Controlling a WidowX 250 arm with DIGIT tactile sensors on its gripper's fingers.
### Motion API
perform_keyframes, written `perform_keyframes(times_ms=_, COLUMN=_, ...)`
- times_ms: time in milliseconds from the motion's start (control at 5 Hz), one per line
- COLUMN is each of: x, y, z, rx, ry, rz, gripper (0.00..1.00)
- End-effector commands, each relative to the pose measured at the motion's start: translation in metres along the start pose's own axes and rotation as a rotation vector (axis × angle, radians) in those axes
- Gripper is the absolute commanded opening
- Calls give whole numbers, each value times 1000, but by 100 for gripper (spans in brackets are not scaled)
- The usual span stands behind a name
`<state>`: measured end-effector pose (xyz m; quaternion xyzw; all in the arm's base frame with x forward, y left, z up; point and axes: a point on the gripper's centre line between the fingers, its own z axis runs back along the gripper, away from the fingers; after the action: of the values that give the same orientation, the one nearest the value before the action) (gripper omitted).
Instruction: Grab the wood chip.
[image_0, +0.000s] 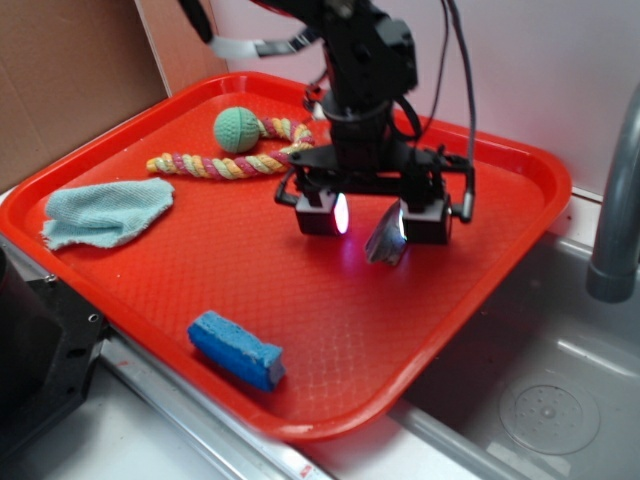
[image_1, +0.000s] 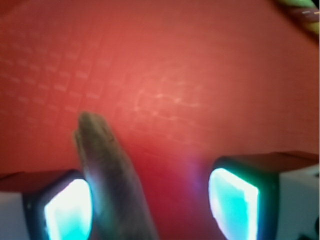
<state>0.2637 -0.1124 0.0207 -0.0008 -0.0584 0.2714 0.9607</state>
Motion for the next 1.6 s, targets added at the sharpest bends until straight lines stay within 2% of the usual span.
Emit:
perform_keyframes(times_ms=0, x=-4, y=-2, z=2, rx=-21, ry=-25, rz=-38, gripper=6)
perform_keyframes(times_ms=200, x=-9, y=-1, z=2, rx=-22, ry=-37, rz=-11, gripper=0)
perform_keyframes(times_ms=600, x=7, y=4, z=9, rx=-10, ry=-34, rz=4, gripper=0)
perform_keyframes(times_ms=1000, x=24, y=27, z=75, rx=-69, ry=5, rz=-106, gripper=0)
perform_keyframes(times_ms=1200, x=29, y=45, z=102, rx=-102, ry=82, rz=-178, gripper=0)
perform_keyframes(times_ms=1400, x=29, y=73, z=138, rx=-84, ry=69, rz=-245, gripper=0)
